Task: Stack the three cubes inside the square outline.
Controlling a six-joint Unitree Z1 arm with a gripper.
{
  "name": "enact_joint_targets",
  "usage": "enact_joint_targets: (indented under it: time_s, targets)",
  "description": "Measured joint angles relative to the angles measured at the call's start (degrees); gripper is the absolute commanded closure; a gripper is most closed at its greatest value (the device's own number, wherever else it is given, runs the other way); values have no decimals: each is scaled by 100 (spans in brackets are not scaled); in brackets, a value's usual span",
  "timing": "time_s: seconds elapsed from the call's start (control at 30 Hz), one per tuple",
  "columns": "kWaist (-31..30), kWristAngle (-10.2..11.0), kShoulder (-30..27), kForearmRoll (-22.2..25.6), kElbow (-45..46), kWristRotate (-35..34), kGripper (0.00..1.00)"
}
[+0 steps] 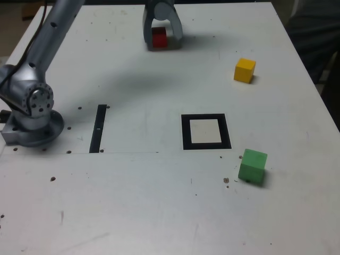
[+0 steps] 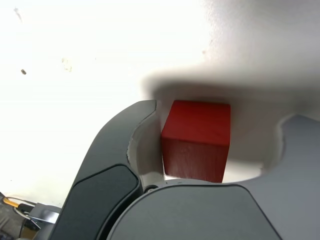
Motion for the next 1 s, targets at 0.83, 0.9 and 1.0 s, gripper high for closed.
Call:
enact_joint_targets:
  time_s: [0.83, 0.9, 1.0]
  targets:
    - [6, 159, -23, 32, -13, -28, 70]
    - [-15, 162, -61, 32, 57, -29, 70]
    - [-105, 165, -201, 32, 187, -52, 70]
